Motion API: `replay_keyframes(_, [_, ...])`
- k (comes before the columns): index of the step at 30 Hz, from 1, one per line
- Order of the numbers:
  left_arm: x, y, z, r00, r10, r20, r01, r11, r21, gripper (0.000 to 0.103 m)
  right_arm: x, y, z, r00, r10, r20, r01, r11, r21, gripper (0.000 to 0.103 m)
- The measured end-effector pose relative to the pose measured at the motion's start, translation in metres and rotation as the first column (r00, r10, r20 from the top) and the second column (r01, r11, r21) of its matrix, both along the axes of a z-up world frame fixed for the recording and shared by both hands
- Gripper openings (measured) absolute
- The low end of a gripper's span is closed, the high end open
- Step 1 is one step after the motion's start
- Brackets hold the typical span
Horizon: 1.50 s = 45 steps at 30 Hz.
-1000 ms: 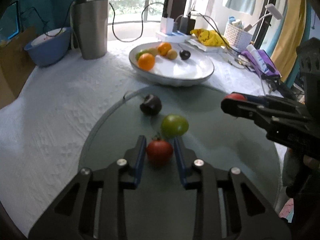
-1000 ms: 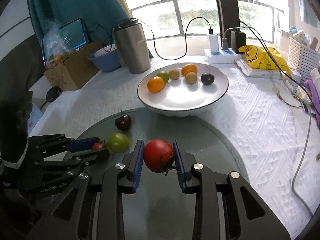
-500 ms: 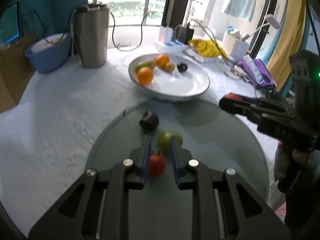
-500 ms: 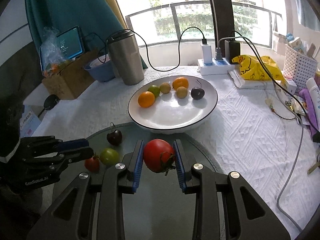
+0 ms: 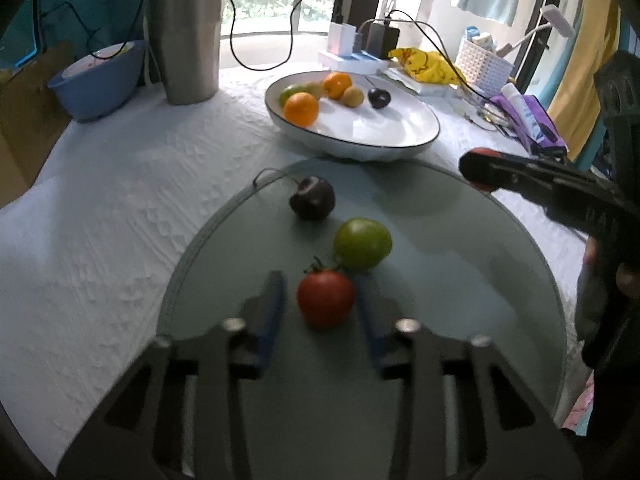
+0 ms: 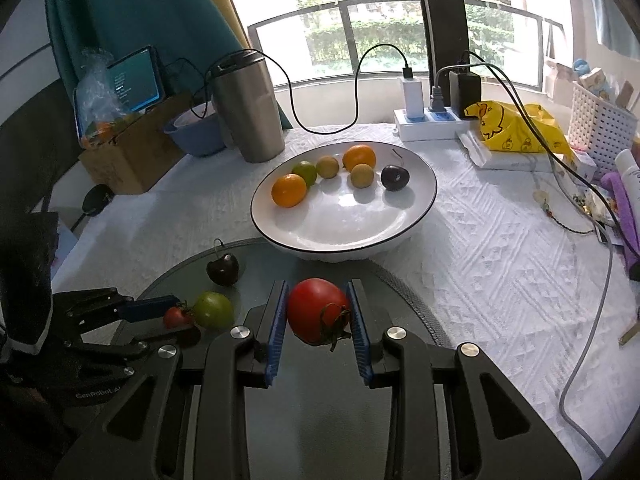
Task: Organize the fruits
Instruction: 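Carry the red tomato onto the white plate with the right gripper while the left carries its tomato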
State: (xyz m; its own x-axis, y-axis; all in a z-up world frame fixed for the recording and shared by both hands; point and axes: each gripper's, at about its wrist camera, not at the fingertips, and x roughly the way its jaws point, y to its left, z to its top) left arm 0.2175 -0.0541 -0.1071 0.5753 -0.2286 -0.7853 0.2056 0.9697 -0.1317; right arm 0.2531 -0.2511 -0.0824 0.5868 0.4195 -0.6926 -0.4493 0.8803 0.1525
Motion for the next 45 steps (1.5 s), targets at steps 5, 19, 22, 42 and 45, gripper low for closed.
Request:
replay_keyframes(5, [0.000, -0.001, 0.003, 1.000, -0.016, -0.001, 0.016, 1.000, -0.013, 0.029, 0.004, 0.000, 0.002, 1.000, -0.002, 0.006, 0.002, 1.000, -0.006, 0.032])
replay_keyframes(19, [0.029, -0.009, 0.046, 0.991, -0.053, 0.119, 0.057, 0.998, -0.036, 0.029, 0.030, 0.001, 0.021, 0.999, 0.000, 0.051, 0.001, 1.000, -0.020, 0.032])
replay_keyframes(22, [0.042, -0.011, 0.051, 0.989, -0.061, 0.135, 0.066, 0.997, -0.033, 0.029, 0.038, -0.002, 0.022, 0.998, -0.005, 0.055, 0.006, 1.000, -0.020, 0.032])
replay_keyframes(42, [0.132, -0.041, 0.024, 0.991, -0.117, 0.064, 0.118, 0.993, -0.017, 0.029, 0.110, 0.009, -0.010, 1.000, -0.001, 0.019, 0.002, 0.998, -0.069, 0.032])
replay_keyframes(45, [0.139, -0.045, 0.022, 0.992, -0.113, 0.061, 0.113, 0.994, -0.004, 0.029, 0.117, 0.008, -0.019, 1.000, -0.017, 0.011, 0.018, 0.995, -0.096, 0.032])
